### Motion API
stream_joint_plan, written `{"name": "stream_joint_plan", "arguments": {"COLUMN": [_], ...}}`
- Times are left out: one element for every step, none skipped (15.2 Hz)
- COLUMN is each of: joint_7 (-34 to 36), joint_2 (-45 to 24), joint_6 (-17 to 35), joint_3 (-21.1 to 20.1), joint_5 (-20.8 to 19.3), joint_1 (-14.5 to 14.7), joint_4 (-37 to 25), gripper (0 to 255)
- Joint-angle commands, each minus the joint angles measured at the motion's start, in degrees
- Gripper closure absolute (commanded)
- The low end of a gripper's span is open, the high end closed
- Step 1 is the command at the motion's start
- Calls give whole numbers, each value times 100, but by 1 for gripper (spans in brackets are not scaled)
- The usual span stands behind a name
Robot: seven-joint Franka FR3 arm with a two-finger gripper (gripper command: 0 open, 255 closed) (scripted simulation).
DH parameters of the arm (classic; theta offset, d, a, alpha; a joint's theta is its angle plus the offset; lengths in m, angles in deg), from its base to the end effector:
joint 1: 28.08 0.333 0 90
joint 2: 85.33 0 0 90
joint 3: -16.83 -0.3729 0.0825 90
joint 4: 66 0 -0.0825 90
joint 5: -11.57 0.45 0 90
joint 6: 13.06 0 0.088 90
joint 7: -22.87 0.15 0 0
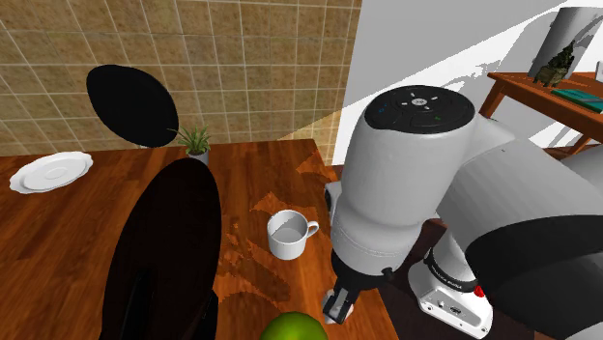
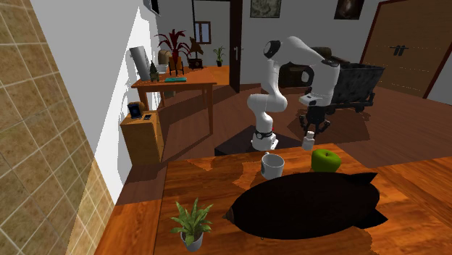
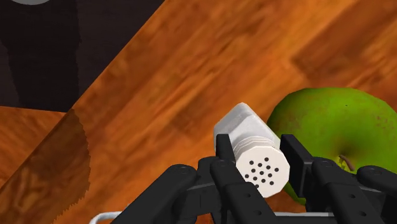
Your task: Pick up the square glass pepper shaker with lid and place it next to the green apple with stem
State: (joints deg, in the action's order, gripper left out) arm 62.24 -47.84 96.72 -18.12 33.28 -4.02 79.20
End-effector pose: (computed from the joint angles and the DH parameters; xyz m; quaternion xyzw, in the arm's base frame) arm 0.1784 0.3665 0.4235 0.9988 0.0469 -0.0096 0.0120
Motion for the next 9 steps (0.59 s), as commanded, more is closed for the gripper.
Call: {"name": "stream_joint_plan", "arguments": {"joint_7": [11, 10, 10, 9, 9, 9, 10, 11, 12], "joint_2": [-87, -116, -147, -180, -215, -252, -291, -333, -377], "joint_6": [198, 284, 371, 458, 547, 636, 726, 818, 910], "joint_3": [-83, -114, -145, -178, -211, -244, -278, -313, -348], "joint_5": [34, 51, 67, 84, 100, 116, 131, 146, 160], "joint_1": [-8, -7, -7, -8, -9, -12, -15, -18, -23], "joint_4": [104, 160, 216, 270, 323, 375, 426, 475, 524], "gripper": [255, 255, 255, 255, 255, 255, 255, 255, 255]}}
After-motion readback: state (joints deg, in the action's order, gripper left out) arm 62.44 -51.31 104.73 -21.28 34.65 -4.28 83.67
